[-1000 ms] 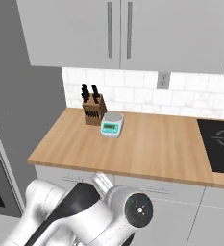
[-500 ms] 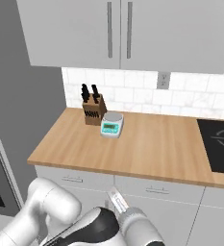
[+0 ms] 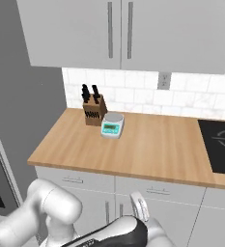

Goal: Take a straw from the drawer in front and place it inside the glass cup on the dining counter.

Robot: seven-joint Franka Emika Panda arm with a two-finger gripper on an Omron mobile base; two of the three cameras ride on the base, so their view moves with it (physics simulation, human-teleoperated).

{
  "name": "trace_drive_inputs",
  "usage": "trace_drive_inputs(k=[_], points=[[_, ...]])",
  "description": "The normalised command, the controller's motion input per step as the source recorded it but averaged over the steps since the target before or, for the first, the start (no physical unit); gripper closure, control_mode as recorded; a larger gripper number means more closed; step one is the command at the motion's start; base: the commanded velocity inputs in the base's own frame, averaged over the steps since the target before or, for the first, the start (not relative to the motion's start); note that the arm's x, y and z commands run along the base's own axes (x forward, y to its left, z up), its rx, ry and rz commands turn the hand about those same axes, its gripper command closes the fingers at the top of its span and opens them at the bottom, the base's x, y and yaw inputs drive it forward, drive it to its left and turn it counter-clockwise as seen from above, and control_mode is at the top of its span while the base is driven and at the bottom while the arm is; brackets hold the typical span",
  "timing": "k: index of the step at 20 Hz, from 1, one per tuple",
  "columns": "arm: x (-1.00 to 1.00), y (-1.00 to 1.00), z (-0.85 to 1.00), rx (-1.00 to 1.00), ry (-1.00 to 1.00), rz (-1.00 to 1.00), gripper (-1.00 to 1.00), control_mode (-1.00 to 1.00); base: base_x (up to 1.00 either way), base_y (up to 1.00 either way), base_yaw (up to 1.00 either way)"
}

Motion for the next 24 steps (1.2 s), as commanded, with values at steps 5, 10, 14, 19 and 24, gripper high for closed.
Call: trace_drive_inputs(k=[5, 10, 14, 19, 24], points=[[0.48, 0.0, -0.34, 0.03, -0.07, -0.11, -1.0, -1.0, 0.0, 0.0, 0.0], [0.56, 0.0, -0.14, 0.0, -0.02, -0.08, -1.0, -1.0, 0.0, 0.0, 0.0], [0.4, -0.18, -0.16, 0.07, 0.03, -0.03, -1.0, -1.0, 0.0, 0.0, 0.0], [0.15, -0.3, -0.29, 0.12, 0.0, -0.03, -1.0, -1.0, 0.0, 0.0, 0.0], [0.15, -0.3, -0.34, 0.13, 0.02, -0.05, -1.0, -1.0, 0.0, 0.0, 0.0]])
